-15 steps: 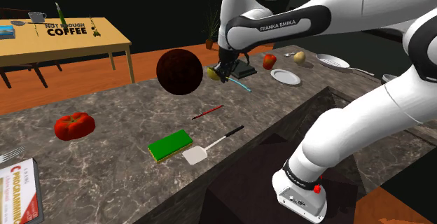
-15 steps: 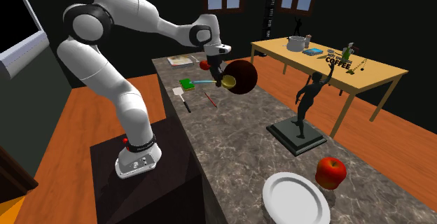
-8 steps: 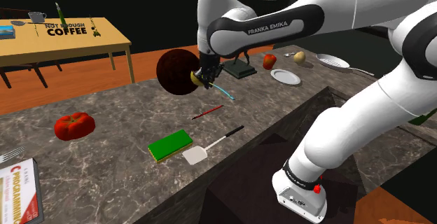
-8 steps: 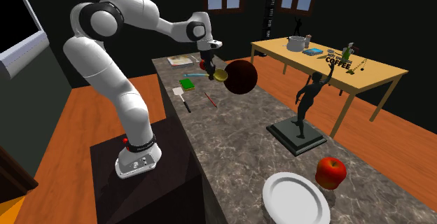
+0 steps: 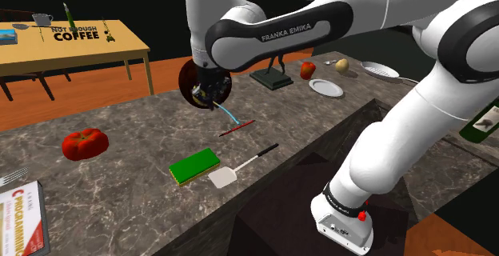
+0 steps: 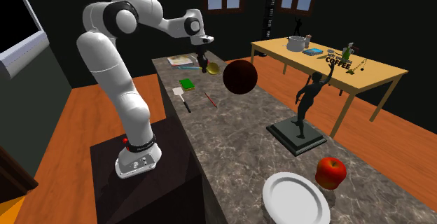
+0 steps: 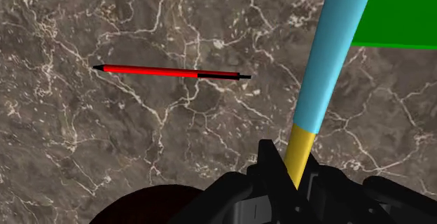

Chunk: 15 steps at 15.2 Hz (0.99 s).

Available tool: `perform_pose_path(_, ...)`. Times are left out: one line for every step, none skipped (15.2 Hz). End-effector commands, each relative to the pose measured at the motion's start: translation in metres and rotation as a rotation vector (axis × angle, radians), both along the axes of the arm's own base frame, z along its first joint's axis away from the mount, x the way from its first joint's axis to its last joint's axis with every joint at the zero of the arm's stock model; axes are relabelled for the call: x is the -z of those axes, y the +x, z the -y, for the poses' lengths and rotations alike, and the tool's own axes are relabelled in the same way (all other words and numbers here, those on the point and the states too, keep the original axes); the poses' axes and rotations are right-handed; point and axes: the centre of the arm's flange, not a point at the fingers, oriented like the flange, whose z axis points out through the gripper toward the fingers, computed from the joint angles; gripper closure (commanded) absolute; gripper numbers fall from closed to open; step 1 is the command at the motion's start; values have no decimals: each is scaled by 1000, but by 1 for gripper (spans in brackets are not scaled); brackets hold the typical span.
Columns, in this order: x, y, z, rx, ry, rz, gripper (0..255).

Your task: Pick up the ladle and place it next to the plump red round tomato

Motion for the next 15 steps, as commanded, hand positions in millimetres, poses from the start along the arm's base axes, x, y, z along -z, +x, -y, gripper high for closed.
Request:
perform_pose_path(0,-1,-27,1,0,0,255)
perform_pose_path(0,0,-40,1,0,0,255)
perform_pose_path(0,2,-53,1,0,0,255)
perform_pose_path(0,3,-66,1,0,0,255)
perform_pose_path(0,5,-79,1,0,0,255)
perform_pose_path(0,6,-93,1,0,0,255)
perform_pose_path(0,8,-106,1,0,0,255)
perform_pose_path(0,9,-119,1,0,0,255)
perform_pose_path(0,11,-132,1,0,0,255)
perform_pose_path(0,12,-145,1,0,0,255)
perform_pose_path(0,14,-158,1,0,0,255)
perform_pose_path(0,15,-171,1,0,0,255)
perform_pose_path(0,17,-184,1,0,0,255)
perform_pose_path(0,18,-197,1,0,0,255)
perform_pose_path(0,20,-211,1,0,0,255)
